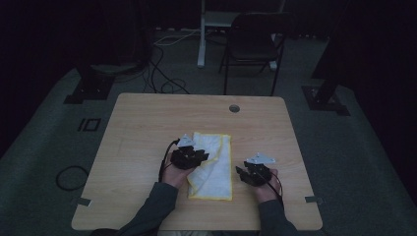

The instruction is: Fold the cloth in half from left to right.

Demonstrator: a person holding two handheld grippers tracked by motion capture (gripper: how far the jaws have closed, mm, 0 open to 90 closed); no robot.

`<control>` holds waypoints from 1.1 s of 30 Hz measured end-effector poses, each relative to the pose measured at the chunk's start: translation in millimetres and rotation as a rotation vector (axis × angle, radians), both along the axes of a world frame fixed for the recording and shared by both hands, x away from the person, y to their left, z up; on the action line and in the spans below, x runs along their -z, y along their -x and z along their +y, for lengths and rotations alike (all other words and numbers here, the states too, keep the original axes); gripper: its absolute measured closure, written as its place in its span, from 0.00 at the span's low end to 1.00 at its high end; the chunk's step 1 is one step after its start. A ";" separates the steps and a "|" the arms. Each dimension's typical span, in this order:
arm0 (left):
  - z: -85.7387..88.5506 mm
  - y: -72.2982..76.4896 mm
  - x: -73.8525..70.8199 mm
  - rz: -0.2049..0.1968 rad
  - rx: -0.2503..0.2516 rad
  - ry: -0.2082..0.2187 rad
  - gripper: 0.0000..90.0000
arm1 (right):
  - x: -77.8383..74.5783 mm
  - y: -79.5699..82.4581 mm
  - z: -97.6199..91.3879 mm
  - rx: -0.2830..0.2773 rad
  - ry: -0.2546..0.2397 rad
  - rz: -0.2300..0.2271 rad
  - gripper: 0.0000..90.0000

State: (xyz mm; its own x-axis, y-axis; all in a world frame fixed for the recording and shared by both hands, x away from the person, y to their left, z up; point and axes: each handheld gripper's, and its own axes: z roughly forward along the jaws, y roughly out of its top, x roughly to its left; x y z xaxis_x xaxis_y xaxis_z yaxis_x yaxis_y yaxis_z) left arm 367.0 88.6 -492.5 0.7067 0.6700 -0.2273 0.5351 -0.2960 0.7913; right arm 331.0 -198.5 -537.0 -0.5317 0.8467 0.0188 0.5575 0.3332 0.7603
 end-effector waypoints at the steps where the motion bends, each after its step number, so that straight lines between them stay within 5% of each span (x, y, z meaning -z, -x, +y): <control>1: 3.9 2.2 -0.9 -0.003 -0.009 0.002 0.79 | 0.0 0.0 0.0 0.000 0.000 0.000 0.62; 10: 34.3 19.2 9.3 0.016 -0.068 -0.002 0.76 | 0.6 0.1 0.9 -0.003 0.004 0.002 0.62; 16: 40.9 27.6 26.4 0.048 -0.082 -0.043 0.73 | 0.8 0.1 0.9 -0.004 0.003 0.002 0.62; 30: 51.6 39.9 49.8 0.125 -0.100 -0.030 0.68 | 1.3 0.2 1.8 -0.006 0.008 0.004 0.61; 33: 49.8 41.0 49.9 0.131 -0.087 -0.023 0.75 | 1.2 0.3 1.5 -0.005 0.007 0.004 0.61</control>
